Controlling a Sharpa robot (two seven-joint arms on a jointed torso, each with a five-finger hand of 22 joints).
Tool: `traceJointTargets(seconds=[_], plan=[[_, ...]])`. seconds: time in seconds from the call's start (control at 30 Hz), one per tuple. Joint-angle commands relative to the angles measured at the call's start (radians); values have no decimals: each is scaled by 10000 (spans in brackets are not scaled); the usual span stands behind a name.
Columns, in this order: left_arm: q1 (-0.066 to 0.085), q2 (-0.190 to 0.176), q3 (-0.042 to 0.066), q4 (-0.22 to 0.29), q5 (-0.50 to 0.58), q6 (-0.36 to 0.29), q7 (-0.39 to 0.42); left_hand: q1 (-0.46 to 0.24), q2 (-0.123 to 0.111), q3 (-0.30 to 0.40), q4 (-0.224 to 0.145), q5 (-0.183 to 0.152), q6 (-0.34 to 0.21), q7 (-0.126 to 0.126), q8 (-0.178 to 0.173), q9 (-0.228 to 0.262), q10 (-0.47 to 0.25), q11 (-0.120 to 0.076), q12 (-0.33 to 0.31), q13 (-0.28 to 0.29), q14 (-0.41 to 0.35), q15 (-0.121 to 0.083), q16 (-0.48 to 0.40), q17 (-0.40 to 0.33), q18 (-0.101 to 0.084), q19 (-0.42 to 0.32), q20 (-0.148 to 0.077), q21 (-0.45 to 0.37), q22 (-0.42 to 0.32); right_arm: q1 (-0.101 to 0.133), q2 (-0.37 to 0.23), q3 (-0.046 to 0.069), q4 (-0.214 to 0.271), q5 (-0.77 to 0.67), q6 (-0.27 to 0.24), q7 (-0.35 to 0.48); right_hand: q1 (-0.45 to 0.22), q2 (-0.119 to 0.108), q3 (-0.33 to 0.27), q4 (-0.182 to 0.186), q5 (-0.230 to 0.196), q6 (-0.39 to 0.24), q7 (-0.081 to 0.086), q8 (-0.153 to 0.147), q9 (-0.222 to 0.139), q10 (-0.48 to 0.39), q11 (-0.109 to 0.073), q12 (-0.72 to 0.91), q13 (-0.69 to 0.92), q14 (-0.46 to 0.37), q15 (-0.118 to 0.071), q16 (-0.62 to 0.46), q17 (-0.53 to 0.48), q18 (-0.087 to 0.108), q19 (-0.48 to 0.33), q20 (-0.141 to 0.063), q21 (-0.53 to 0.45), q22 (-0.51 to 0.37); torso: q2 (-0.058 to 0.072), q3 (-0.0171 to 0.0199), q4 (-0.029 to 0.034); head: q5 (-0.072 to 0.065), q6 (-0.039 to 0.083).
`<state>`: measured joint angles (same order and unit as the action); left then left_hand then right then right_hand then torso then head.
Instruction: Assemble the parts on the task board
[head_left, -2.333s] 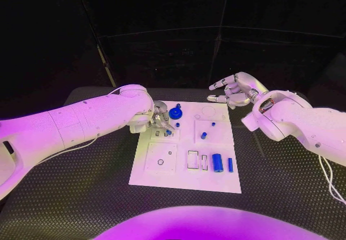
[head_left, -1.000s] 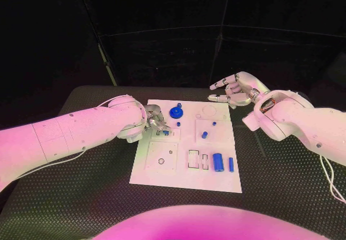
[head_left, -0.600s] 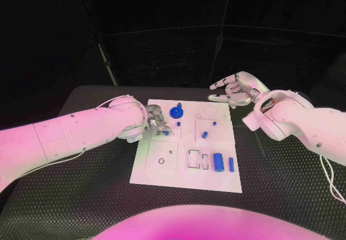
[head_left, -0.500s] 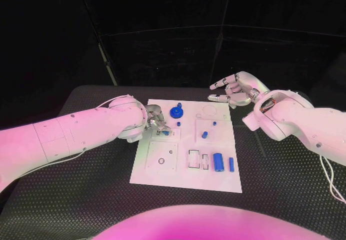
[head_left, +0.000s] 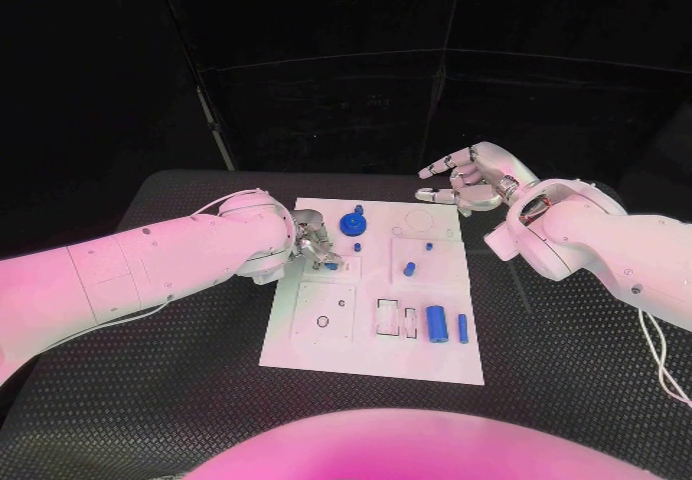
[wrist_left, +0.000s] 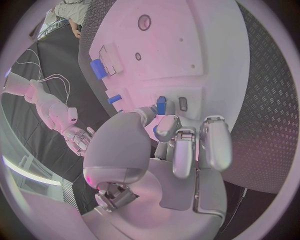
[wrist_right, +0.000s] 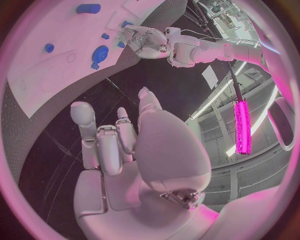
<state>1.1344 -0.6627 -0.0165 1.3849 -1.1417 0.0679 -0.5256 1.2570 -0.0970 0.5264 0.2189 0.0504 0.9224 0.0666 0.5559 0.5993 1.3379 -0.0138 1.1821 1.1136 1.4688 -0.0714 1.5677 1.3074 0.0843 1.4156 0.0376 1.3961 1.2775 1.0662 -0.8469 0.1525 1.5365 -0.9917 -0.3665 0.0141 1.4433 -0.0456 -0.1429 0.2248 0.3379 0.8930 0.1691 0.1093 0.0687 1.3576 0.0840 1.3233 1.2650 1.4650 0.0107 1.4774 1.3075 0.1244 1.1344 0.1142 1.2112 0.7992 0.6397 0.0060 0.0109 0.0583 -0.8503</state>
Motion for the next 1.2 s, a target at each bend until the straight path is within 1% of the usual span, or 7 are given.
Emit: traceJointTargets(seconds=[0.03,0.4,0.6,0.73,0.97,1.2], plan=[[7,53,1,-11,-109,284,-29,19,80,1638,-1578,33,5,-90,58,20,61,-34,-61,-22,1020,-29,31,2634,-196,37,3,12,2,17,14,8,13,-27,52,106,4,119,-64,-10,30,71,-14,44,9,-26,-35,-52,-11,557,-57,-56,338,190,-35,2,-47,-10,5,-4,-10,2,-3],[7,187,1,-146,-113,448,-38,-31,49,1660,-1586,30,6,-90,77,36,77,-32,-45,-7,1020,-27,31,2634,-199,44,4,19,17,17,32,8,11,-27,61,113,4,119,-64,-10,30,71,-14,44,9,-26,-35,-52,-11,557,-57,-56,338,190,-35,2,-47,-10,4,3,-1,-2,-33],[7,230,1,-229,-113,686,-50,-210,-41,1677,-1604,29,83,-131,169,93,124,-57,-15,13,1020,-36,31,2634,-202,53,1,24,40,17,41,8,5,-27,77,108,4,119,-64,-10,30,71,-14,44,9,-26,-35,-52,-11,557,-57,-56,338,190,-35,2,-47,-10,7,4,-4,-7,-75],[8,277,1,-311,-136,967,-66,-338,-69,1652,-1594,29,143,-165,226,125,152,-80,2,23,1020,-51,31,2634,-202,58,-7,26,51,17,43,8,3,-27,108,96,4,119,-64,-10,30,71,-14,44,9,-26,-35,-52,-11,557,-57,-56,338,190,-35,2,-47,-10,9,1,-11,-6,-97],[8,313,1,-374,-234,1219,-88,-499,-68,1604,-1586,29,249,-225,327,178,212,-126,56,67,1020,-81,31,2634,-205,69,-30,32,74,17,50,8,-6,-27,141,89,4,119,-64,-10,30,71,-14,44,9,-26,-35,-52,-11,557,-57,-56,338,190,-35,2,-47,-10,1,0,1,-24,-125],[8,325,1,-409,-259,1190,-86,-599,-12,1603,-1596,40,335,-278,430,231,284,-170,132,135,1020,-111,31,2634,-222,114,-56,75,156,16,64,8,-20,-27,159,89,-8,132,-83,-1,20,89,-19,58,11,-34,-39,-60,-25,554,-59,-68,318,193,-39,0,-59,-27,0,-1,1,-22,-127]])
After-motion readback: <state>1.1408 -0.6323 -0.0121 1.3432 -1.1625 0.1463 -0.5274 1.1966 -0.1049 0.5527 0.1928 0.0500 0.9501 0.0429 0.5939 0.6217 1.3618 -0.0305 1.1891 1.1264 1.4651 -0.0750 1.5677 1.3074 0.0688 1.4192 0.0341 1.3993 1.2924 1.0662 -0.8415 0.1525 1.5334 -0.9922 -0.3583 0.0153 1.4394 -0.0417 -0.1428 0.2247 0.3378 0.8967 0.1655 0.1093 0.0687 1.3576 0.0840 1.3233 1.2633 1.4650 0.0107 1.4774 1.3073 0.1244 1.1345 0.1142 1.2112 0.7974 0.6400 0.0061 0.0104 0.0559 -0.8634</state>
